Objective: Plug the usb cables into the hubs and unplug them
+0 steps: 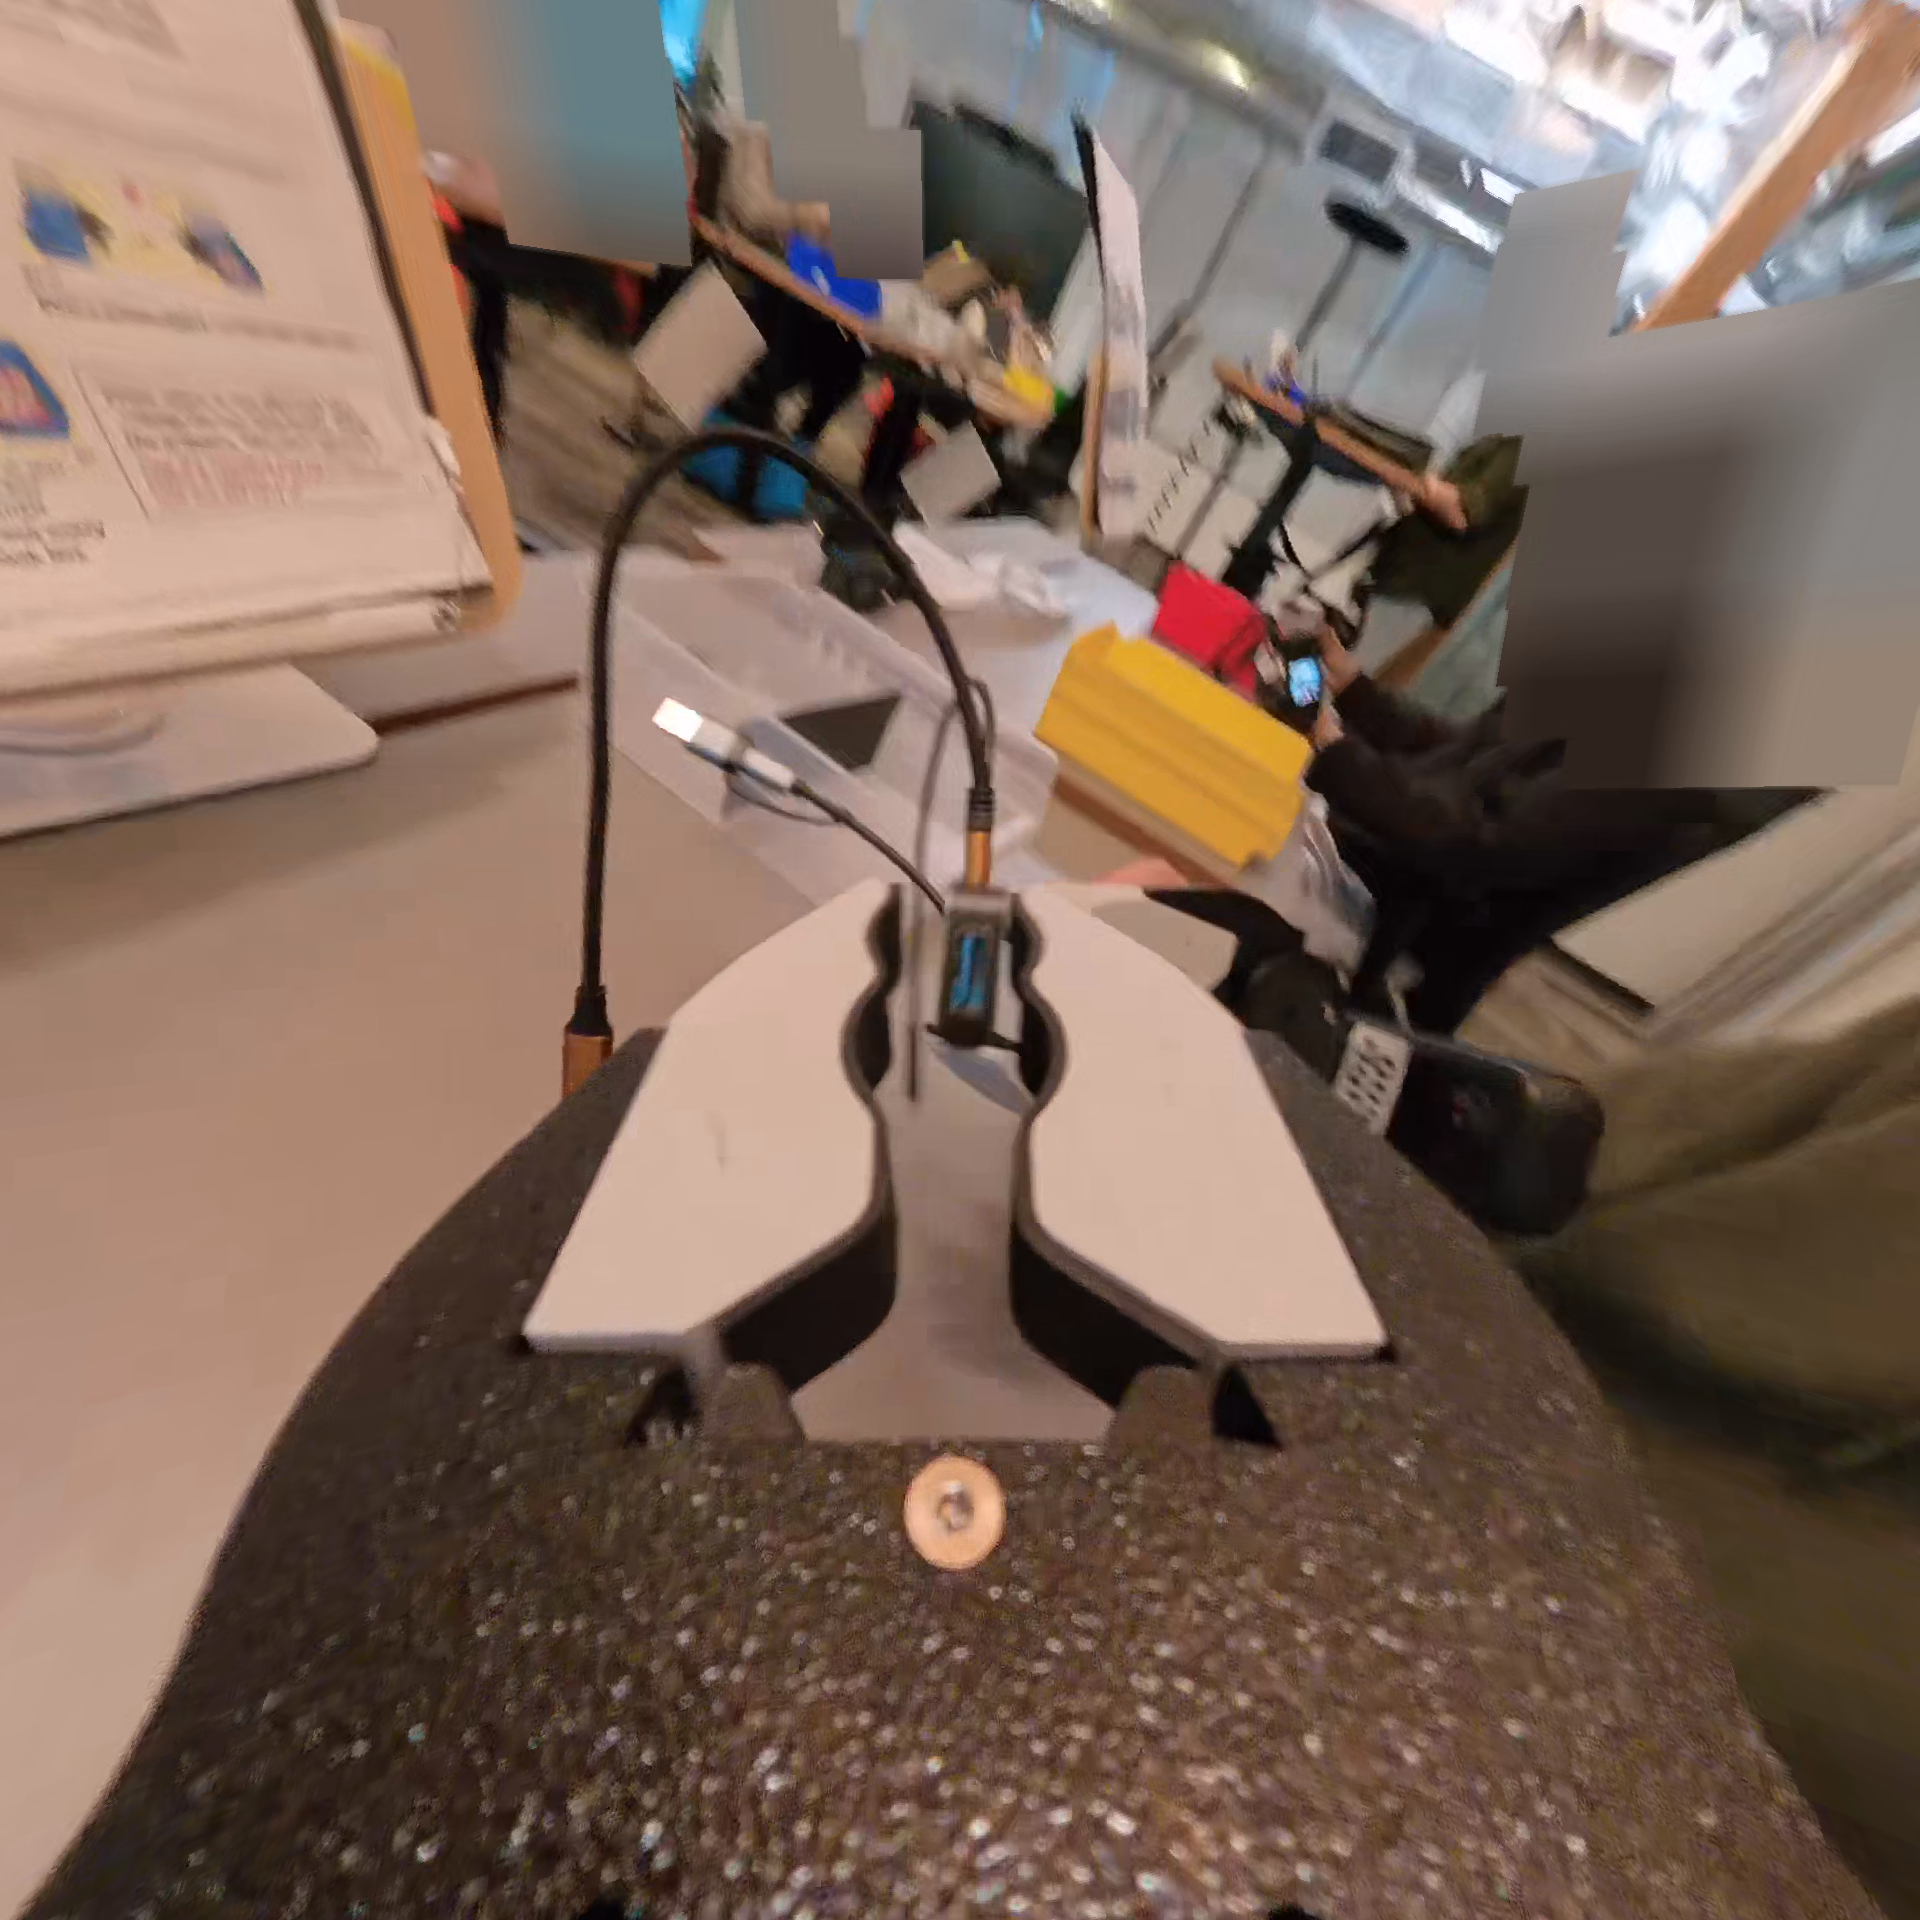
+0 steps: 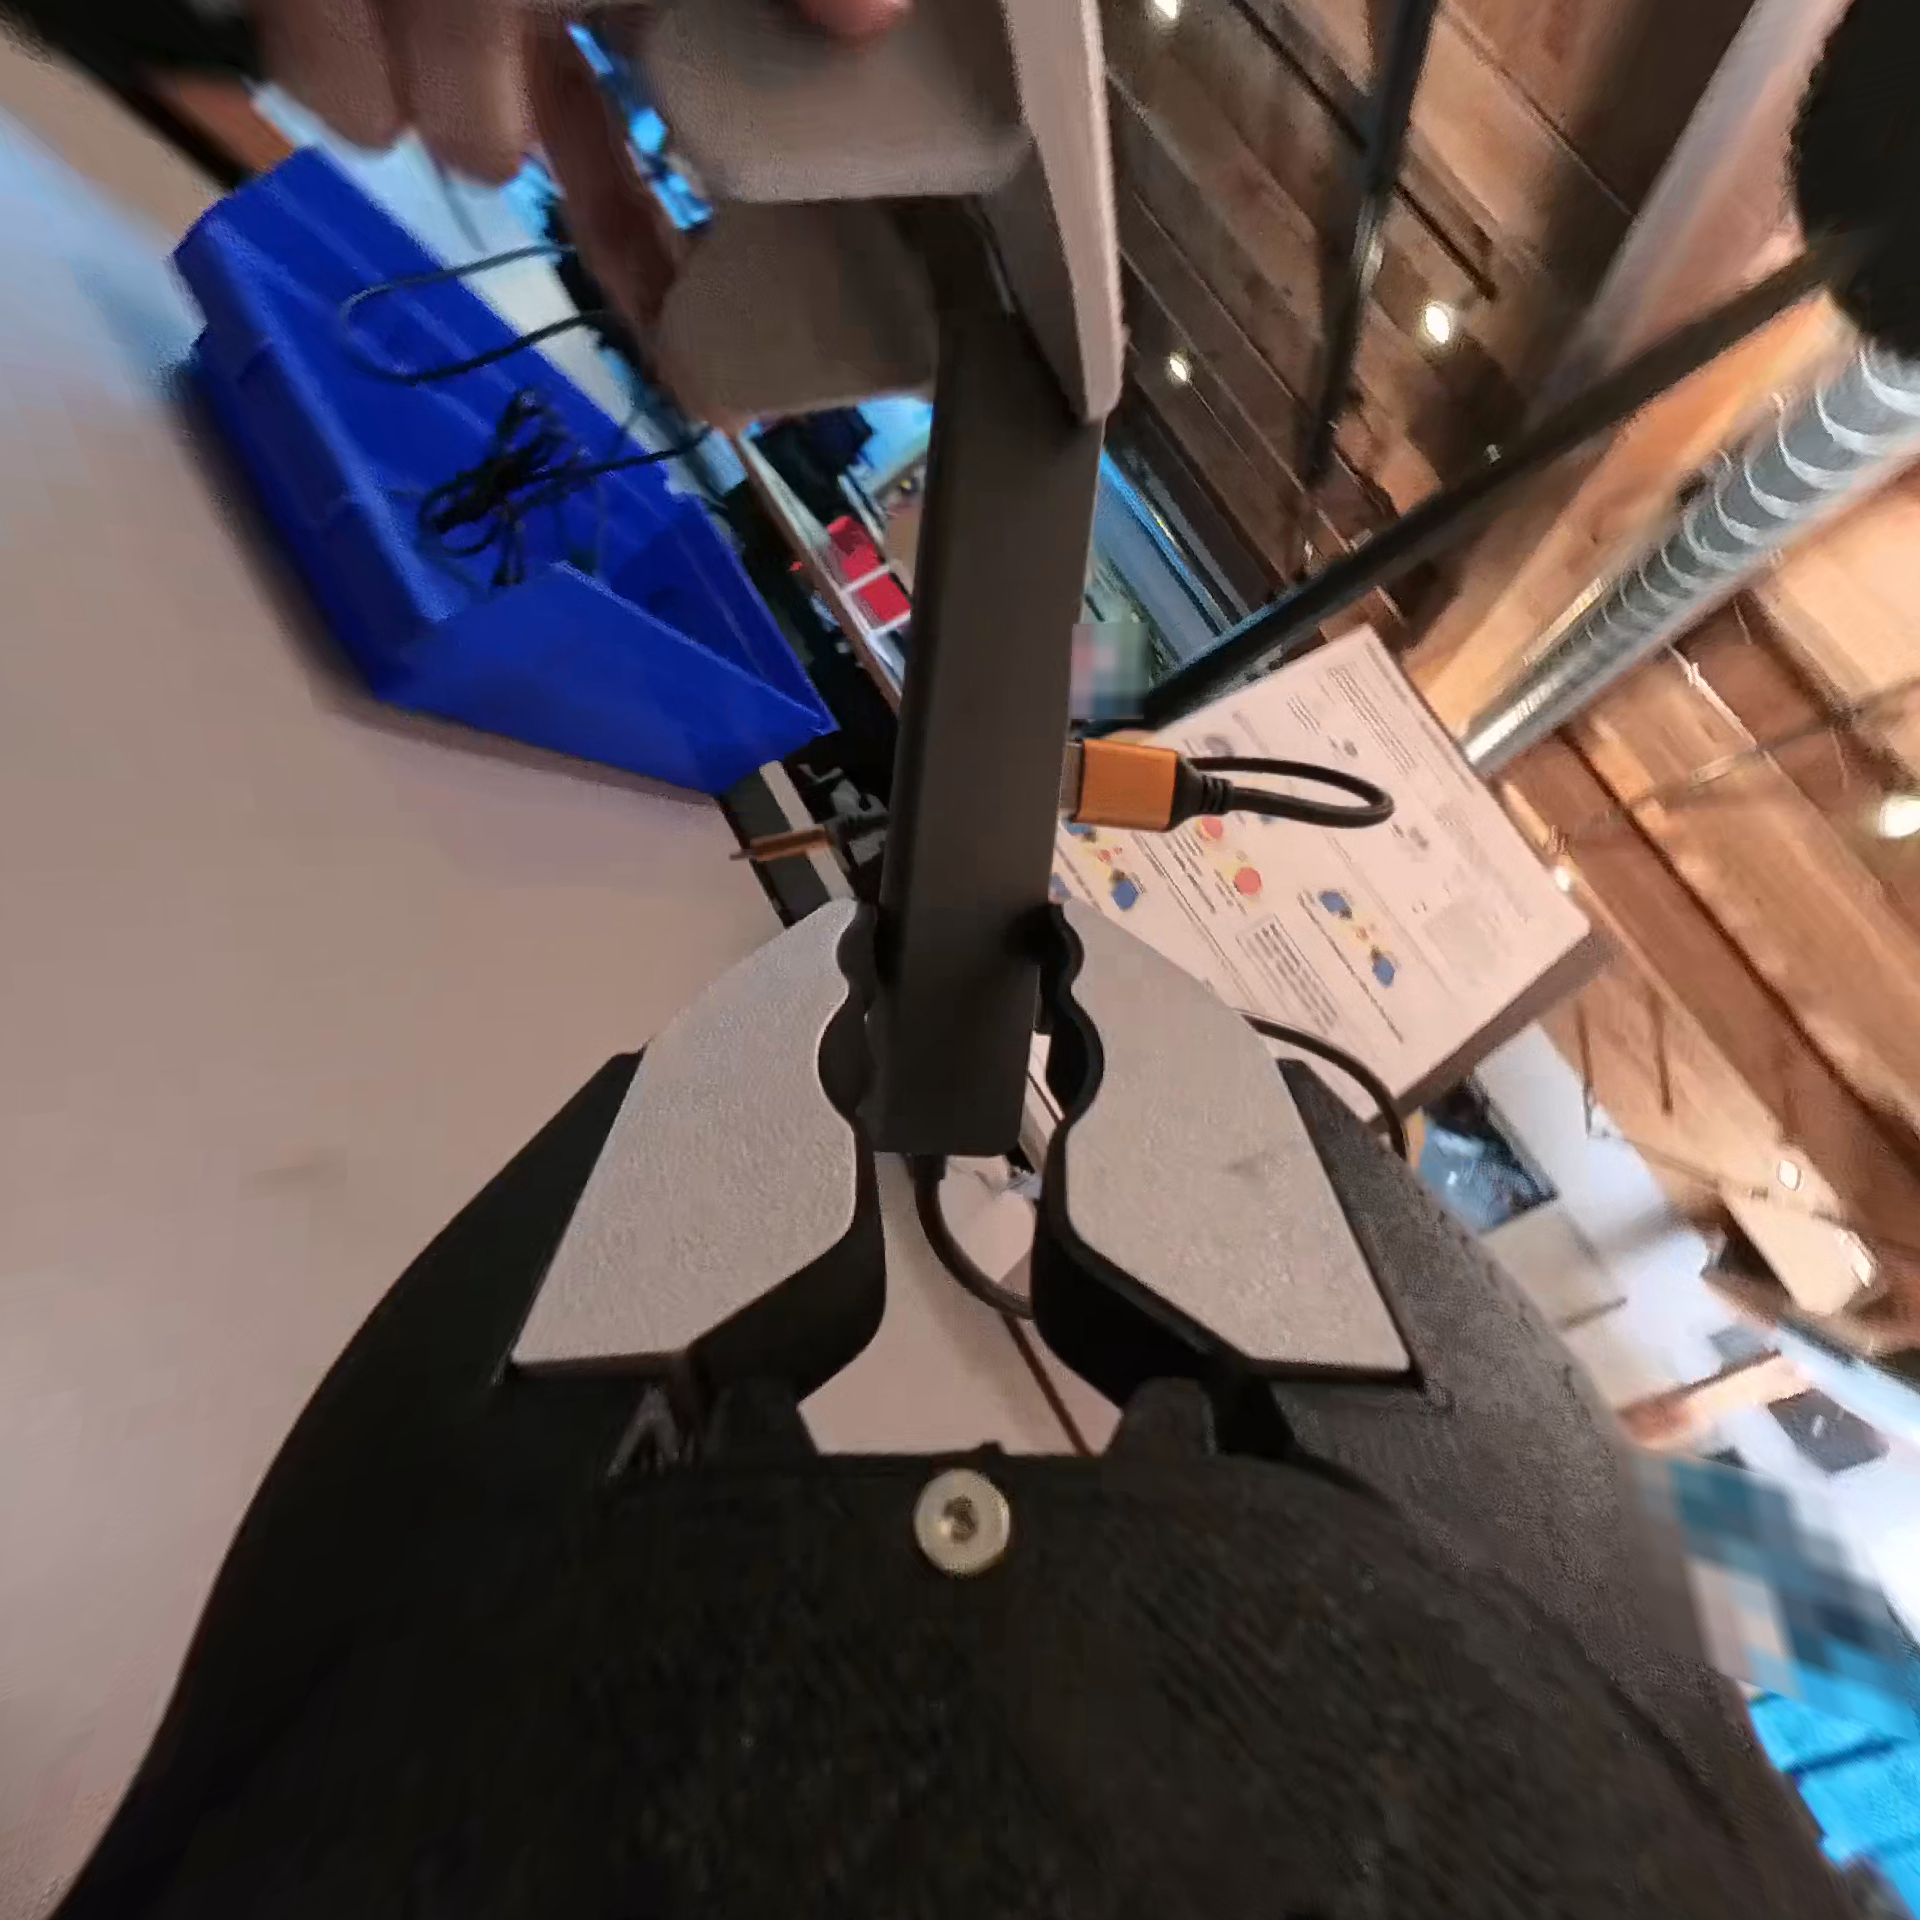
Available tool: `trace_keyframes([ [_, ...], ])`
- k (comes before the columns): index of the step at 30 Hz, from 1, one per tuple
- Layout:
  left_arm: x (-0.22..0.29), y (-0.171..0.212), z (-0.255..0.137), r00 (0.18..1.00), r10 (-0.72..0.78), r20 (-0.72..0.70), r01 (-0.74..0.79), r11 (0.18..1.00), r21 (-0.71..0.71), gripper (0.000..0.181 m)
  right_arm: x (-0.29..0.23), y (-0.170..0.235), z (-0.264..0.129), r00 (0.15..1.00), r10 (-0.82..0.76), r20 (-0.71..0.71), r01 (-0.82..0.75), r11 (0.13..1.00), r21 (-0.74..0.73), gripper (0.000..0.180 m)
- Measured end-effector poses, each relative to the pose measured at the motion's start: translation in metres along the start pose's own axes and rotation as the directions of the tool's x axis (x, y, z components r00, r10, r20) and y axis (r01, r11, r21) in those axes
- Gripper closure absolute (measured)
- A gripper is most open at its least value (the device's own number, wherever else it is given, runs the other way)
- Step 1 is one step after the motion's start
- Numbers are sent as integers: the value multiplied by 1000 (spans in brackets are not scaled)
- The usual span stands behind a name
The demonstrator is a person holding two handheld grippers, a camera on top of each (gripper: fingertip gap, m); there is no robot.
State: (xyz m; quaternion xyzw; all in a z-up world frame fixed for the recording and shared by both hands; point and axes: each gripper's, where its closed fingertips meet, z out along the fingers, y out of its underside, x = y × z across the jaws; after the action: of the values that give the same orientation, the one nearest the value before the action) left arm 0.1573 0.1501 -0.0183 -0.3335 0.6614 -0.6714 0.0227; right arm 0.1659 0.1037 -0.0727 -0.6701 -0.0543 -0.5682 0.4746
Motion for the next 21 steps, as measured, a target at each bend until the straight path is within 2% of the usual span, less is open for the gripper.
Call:
trace_keyframes([
  [2, -7, -4, 2, 995, 2, 103, -13, 994, 105, 128, 11, -4, -1, 993, 105, -55, -106, 994, -14, 149],
  [3, -9, -2, 3, 990, 8, 140, -30, 987, 158, 127, 15, -6, -2, 986, 153, -71, -155, 988, -20, 149],
  [6, 0, 14, 15, 995, -8, 102, -21, 959, 281, 139, 9, -12, -2, 978, 194, -78, -198, 979, -46, 149],
  [9, 10, 33, 32, 992, -121, -46, 129, 955, 268, 145, -4, -14, -1, 978, 197, -73, -202, 977, -69, 150],
  [12, 7, 44, 40, 988, -142, -53, 151, 952, 267, 169, -12, -14, -5, 964, 258, -62, -262, 962, -81, 149],
  [14, 6, 49, 41, 989, -131, -69, 144, 959, 245, 171, -17, -13, -8, 958, 288, -19, -288, 955, -67, 149],
  [16, 2, 56, 40, 985, -158, -69, 168, 968, 187, 171, -26, -10, -10, 951, 296, 86, -290, 954, -74, 147],
  [19, -4, 59, 38, 949, -302, -92, 312, 942, 124, 171, -23, -13, -22, 939, 299, 170, -301, 954, -17, 145],
  [21, -8, 59, 34, 918, -378, -120, 389, 917, 85, 171, -15, -13, -31, 953, 231, 198, -241, 970, 28, 142],
])
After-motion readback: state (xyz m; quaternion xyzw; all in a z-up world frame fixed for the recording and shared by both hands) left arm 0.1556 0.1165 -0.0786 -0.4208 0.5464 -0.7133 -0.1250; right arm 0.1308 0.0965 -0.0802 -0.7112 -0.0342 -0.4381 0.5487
